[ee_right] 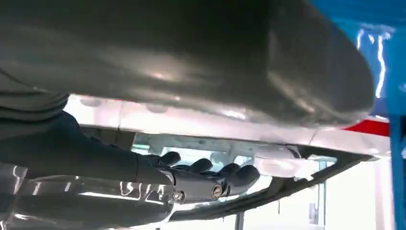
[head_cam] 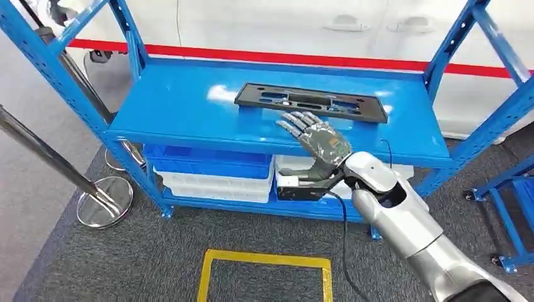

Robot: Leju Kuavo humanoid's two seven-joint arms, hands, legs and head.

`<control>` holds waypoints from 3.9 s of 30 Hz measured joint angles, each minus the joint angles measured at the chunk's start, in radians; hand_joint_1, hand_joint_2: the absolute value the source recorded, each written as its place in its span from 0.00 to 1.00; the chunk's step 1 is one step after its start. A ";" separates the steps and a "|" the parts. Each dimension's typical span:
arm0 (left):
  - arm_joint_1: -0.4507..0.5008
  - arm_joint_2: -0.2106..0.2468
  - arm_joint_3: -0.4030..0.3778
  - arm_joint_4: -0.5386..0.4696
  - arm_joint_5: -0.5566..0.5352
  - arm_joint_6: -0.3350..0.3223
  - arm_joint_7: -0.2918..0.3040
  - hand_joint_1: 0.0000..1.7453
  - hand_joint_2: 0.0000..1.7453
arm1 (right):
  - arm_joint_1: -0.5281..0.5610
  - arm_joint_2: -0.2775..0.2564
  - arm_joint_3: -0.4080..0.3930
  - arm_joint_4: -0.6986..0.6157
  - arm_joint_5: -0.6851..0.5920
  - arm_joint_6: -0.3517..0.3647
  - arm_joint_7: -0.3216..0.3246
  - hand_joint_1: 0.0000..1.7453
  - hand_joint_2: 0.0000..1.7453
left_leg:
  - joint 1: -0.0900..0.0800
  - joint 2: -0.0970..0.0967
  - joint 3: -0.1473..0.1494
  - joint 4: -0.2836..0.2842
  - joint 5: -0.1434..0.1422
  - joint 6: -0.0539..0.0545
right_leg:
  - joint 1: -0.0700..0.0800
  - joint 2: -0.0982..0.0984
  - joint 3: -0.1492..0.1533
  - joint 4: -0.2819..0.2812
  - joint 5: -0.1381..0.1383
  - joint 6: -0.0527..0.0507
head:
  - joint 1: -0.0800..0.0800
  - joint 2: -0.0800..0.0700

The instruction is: Take the parts from the cabinet and place them on the table.

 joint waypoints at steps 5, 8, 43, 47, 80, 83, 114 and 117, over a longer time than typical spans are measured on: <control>-0.004 -0.001 0.013 -0.001 -0.002 -0.002 0.000 0.00 0.00 | 0.020 0.012 0.000 0.001 0.004 0.001 0.000 0.00 0.00 | -0.002 -0.007 0.064 -0.001 -0.060 0.007 | 0.000 0.000 -0.203 0.192 -0.129 0.009 | 0.000 0.000; -0.002 -0.005 0.014 -0.001 -0.005 -0.002 0.002 0.00 0.00 | 0.024 0.012 -0.001 0.001 0.004 0.001 0.000 0.00 0.00 | -0.004 -0.010 0.128 -0.002 -0.108 0.002 | 0.007 0.000 -0.210 0.023 0.011 -0.004 | 0.000 0.000; -0.018 -0.025 0.092 -0.012 -0.046 0.004 0.009 0.00 0.00 | 0.047 0.005 -0.006 0.030 -0.005 0.077 -0.022 0.00 1.00 | -0.007 -0.010 0.044 0.007 -0.057 -0.012 | 0.009 -0.003 -0.128 -0.084 0.097 -0.015 | 0.001 0.000; -0.018 -0.025 0.111 -0.013 -0.049 0.007 0.008 0.00 0.00 | 0.035 0.000 -0.003 0.046 -0.024 0.128 -0.035 0.00 1.00 | -0.006 -0.010 0.049 -0.001 -0.056 -0.014 | 0.010 -0.001 -0.127 -0.084 0.094 -0.019 | 0.001 0.000; -0.024 -0.034 0.222 -0.027 -0.076 0.008 -0.003 0.00 0.00 | -0.112 0.000 0.152 0.328 0.040 0.143 0.081 1.00 1.00 | -0.006 -0.015 0.050 -0.004 -0.053 -0.023 | 0.006 -0.009 -0.123 -0.083 0.094 -0.022 | 0.001 0.000; -0.026 -0.038 0.239 -0.029 -0.084 0.008 -0.005 0.00 0.00 | -0.112 0.000 0.152 0.335 0.047 0.143 0.088 1.00 1.00 | -0.006 -0.015 0.049 -0.004 -0.053 -0.023 | 0.006 -0.009 -0.123 -0.083 0.094 -0.022 | 0.001 0.000; -0.035 -0.059 0.345 -0.038 -0.105 0.005 -0.027 0.00 1.00 | -0.118 0.000 0.151 0.352 0.057 0.178 0.065 1.00 1.00 | -0.006 -0.020 0.049 -0.004 -0.053 -0.023 | 0.006 -0.015 -0.121 -0.083 0.093 -0.022 | 0.001 0.000; -0.036 -0.063 0.365 -0.043 -0.114 0.011 -0.035 0.00 1.00 | -0.111 0.000 0.148 0.340 0.052 0.150 0.068 1.00 1.00 | -0.006 -0.021 0.050 -0.004 -0.053 -0.023 | 0.006 -0.015 -0.121 -0.083 0.093 -0.022 | 0.001 0.000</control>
